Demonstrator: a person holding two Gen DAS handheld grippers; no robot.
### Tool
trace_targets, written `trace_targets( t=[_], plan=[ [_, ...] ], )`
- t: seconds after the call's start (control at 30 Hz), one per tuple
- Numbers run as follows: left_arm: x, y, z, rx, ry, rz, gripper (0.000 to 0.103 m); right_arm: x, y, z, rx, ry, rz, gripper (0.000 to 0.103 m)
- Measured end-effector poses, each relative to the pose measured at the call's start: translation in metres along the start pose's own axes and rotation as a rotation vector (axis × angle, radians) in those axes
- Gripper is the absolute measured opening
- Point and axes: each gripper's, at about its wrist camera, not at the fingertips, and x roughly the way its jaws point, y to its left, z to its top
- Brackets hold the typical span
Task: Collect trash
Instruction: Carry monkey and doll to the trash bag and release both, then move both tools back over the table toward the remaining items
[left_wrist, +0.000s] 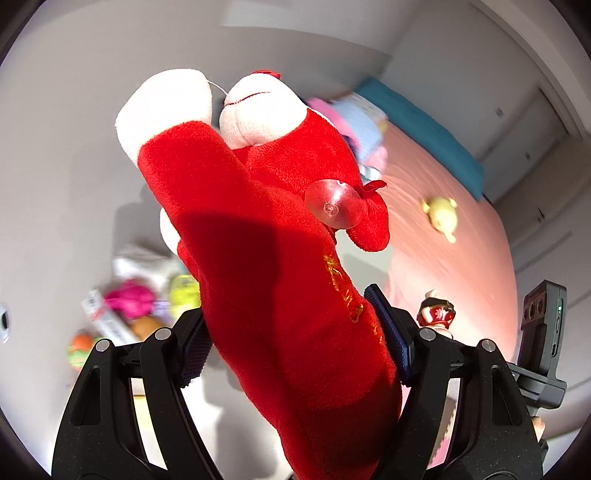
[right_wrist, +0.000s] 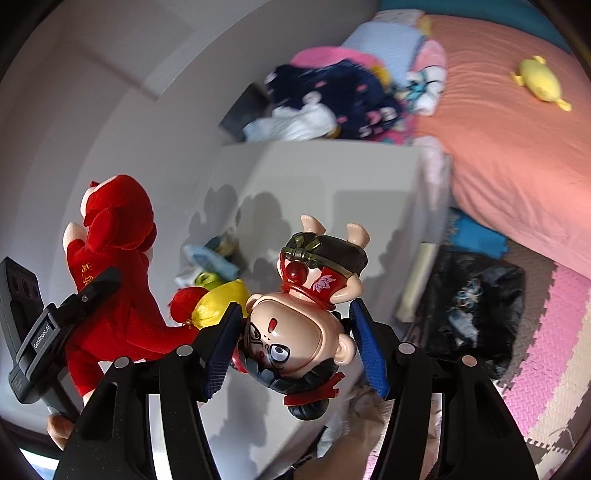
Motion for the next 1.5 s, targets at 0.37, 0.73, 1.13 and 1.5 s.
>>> trace_targets(
  t=[0.37,0.73,1.13,1.5],
  plan=[
    [0.077,-0.139,-0.021,0.246,0.149,-0.118,0.074,-0.065,-0.114,-0.012,0.159,-0.092,-0.119,0.061],
    [0.149,-0.218,-0.062,0.439,0.344,-0.109,0.093,-0.08,-0.195,-0.03,0.278,-0.057,-0.217,0.063],
    [0.144,-0.214,-0.059,0.38,0.296,-0.071,0.097,-0.092,-0.211,-0.029,0.267,-0.112,-0.249,0.068],
    [0.128,-0.17,-0.054,0.288,0.27,-0.041,0.097,-0.066,-0.173,-0.023,0.172,-0.061,-0.199,0.068]
  ],
)
